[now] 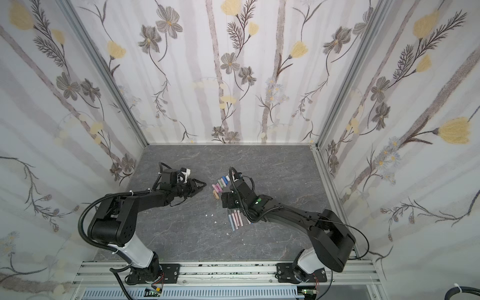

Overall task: Remove pen caps from pens
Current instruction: Place the pen cap at the center of the table, then reset both arms

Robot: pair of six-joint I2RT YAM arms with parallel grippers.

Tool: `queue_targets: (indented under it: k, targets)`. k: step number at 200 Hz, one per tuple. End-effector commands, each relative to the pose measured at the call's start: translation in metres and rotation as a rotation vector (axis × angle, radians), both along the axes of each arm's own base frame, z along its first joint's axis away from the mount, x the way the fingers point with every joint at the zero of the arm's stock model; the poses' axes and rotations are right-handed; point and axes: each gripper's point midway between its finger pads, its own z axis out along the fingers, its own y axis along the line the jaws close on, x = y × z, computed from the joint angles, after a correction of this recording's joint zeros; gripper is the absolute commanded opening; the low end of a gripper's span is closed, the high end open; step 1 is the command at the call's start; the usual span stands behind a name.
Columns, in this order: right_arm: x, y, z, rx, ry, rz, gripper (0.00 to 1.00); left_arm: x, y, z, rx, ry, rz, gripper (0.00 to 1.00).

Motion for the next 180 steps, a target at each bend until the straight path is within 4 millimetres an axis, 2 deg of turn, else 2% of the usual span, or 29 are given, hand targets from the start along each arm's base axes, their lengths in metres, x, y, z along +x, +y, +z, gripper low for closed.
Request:
queue_targets:
  k: [1, 5, 30, 40, 42, 45, 61, 71, 77, 81, 87, 106, 125, 131, 150, 157, 167, 175, 180]
  targets:
    - [0.022, -0.053, 0.026, -0.052, -0.128, -0.130, 1.00, 0.004, 0.032, 0.026, 0.149, -0.130, 0.082, 0.96]
    - [0.025, -0.065, 0.031, -0.062, -0.148, -0.152, 1.00, 0.006, 0.039, 0.033, 0.173, -0.156, 0.107, 1.00]
    - [0.046, -0.142, 0.056, -0.165, -0.273, -0.356, 1.00, 0.013, 0.077, 0.078, 0.335, -0.353, 0.248, 1.00]
    - [0.055, -0.173, 0.063, -0.227, -0.327, -0.443, 1.00, 0.014, 0.093, 0.087, 0.420, -0.403, 0.309, 1.00]
    - [0.053, -0.180, 0.054, -0.255, -0.319, -0.454, 1.00, 0.013, 0.098, 0.090, 0.438, -0.414, 0.331, 1.00]
    - [0.055, -0.190, 0.050, -0.277, -0.324, -0.476, 1.00, 0.013, 0.103, 0.093, 0.456, -0.426, 0.354, 1.00]
    - [0.061, -0.237, 0.031, -0.357, -0.333, -0.567, 1.00, 0.012, 0.136, 0.087, 0.584, -0.445, 0.491, 1.00]
    - [0.066, -0.256, 0.024, -0.346, -0.369, -0.585, 1.00, 0.007, 0.149, 0.078, 0.653, -0.473, 0.543, 1.00]
    - [0.064, -0.265, 0.012, -0.346, -0.386, -0.583, 1.00, 0.004, 0.160, 0.075, 0.692, -0.494, 0.599, 1.00]
    - [0.065, -0.271, 0.014, -0.328, -0.422, -0.604, 1.00, 0.002, 0.165, 0.073, 0.707, -0.512, 0.628, 1.00]
    - [0.061, -0.281, 0.005, -0.313, -0.442, -0.630, 1.00, -0.003, 0.172, 0.071, 0.720, -0.549, 0.670, 1.00]
    - [0.058, -0.304, -0.001, -0.295, -0.509, -0.688, 1.00, -0.018, 0.190, 0.060, 0.762, -0.618, 0.767, 1.00]
    - [0.054, -0.316, -0.003, -0.277, -0.574, -0.714, 1.00, -0.025, 0.196, 0.043, 0.821, -0.646, 0.778, 1.00]
    - [0.051, -0.319, -0.003, -0.273, -0.602, -0.726, 1.00, -0.025, 0.199, 0.046, 0.818, -0.671, 0.797, 1.00]
    - [0.045, -0.324, 0.006, -0.259, -0.690, -0.727, 1.00, -0.015, 0.184, 0.047, 0.830, -0.741, 0.695, 1.00]
    - [0.044, -0.324, 0.011, -0.235, -0.721, -0.726, 1.00, -0.012, 0.184, 0.044, 0.830, -0.750, 0.696, 1.00]
    - [0.045, -0.323, 0.007, -0.207, -0.732, -0.705, 1.00, -0.008, 0.186, 0.028, 0.831, -0.731, 0.694, 1.00]
    - [0.045, -0.322, 0.001, -0.203, -0.730, -0.699, 1.00, -0.007, 0.184, 0.032, 0.829, -0.758, 0.693, 1.00]
    - [0.044, -0.321, -0.003, -0.197, -0.740, -0.690, 1.00, -0.007, 0.181, 0.026, 0.824, -0.730, 0.660, 1.00]
